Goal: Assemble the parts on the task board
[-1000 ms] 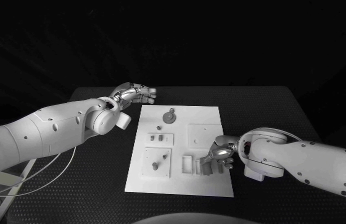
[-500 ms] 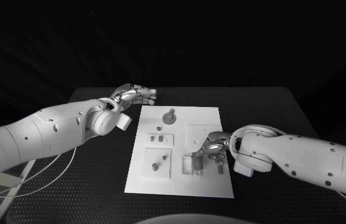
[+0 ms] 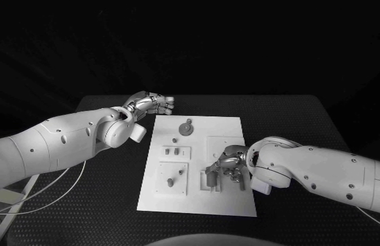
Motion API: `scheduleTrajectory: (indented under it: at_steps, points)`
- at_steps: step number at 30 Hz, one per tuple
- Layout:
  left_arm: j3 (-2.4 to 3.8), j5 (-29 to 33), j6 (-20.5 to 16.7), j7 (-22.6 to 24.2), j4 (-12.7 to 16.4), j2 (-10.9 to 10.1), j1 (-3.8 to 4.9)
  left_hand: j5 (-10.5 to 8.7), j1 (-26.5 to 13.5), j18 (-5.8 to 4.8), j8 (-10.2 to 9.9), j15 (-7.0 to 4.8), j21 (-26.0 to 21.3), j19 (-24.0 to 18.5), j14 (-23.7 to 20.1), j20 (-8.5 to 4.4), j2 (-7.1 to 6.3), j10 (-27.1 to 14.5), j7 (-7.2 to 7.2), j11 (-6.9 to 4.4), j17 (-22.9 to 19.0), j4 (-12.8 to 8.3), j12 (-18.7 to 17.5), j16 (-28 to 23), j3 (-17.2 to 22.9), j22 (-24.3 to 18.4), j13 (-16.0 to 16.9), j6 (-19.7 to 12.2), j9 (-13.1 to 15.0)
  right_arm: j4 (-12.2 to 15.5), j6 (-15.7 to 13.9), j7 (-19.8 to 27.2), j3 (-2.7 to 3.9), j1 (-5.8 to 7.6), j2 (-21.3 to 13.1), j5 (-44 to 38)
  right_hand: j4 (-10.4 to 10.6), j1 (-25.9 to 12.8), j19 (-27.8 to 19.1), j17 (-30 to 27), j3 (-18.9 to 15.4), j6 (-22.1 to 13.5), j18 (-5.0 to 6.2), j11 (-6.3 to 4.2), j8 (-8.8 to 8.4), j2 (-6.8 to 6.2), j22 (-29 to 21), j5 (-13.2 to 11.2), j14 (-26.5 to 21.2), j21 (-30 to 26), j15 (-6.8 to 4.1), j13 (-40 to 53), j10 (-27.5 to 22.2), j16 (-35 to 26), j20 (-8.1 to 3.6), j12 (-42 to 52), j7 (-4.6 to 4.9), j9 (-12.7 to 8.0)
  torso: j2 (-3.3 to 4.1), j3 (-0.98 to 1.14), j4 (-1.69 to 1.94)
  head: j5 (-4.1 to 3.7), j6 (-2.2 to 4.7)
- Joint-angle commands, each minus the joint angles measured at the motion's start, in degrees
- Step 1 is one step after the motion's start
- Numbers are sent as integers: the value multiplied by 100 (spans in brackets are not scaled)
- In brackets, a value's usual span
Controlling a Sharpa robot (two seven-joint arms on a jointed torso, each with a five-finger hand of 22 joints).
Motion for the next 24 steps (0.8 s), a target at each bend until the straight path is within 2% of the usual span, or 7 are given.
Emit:
scheduleTrajectory:
  at_steps: [1,14,15,24]
  points:
    - [4,34,91,25,1,10,6,-28,-50,-13,-18,10,-33,-6,40,19,-4,-13,47,35,7,-5,11,-28,-33,-9,-6,-4,-1,-30,89,-78,-10,-22,29,38,-156,-13,6,-7,189,96,178,-8,1,53,99,17,13,19,-51,-6,25,19,8,31,57,24,3,6,-10,17,-7]
    - [3,34,103,15,-3,15,6,-29,-66,-12,-18,10,-36,-8,40,19,0,-12,46,35,11,-10,11,-37,-40,-11,-12,-5,-2,-131,74,-123,-53,-50,114,-74,-156,-14,6,-7,189,96,178,-8,1,52,99,17,13,19,-51,-6,25,19,9,31,57,23,2,9,-7,19,-32]
    - [3,34,101,15,-4,15,6,-29,-67,-12,-18,10,-37,-9,40,19,0,-12,46,35,11,-11,11,-37,-40,-11,-13,-5,-2,-140,72,-124,-58,-53,117,-80,-104,-102,2,-9,150,93,176,-1,-6,-4,98,10,11,16,-49,-9,20,16,17,26,59,20,2,8,-8,21,-32]
    - [3,34,106,13,-2,22,6,-29,-69,-12,-18,11,-38,-11,39,19,1,-11,46,34,13,-15,11,-42,-41,-12,-15,-5,-2,-179,124,-121,-85,-77,168,-84,-35,-173,-3,-10,170,95,178,-8,-29,-81,98,17,7,12,-53,-16,13,14,8,23,59,10,3,9,-10,27,-33]
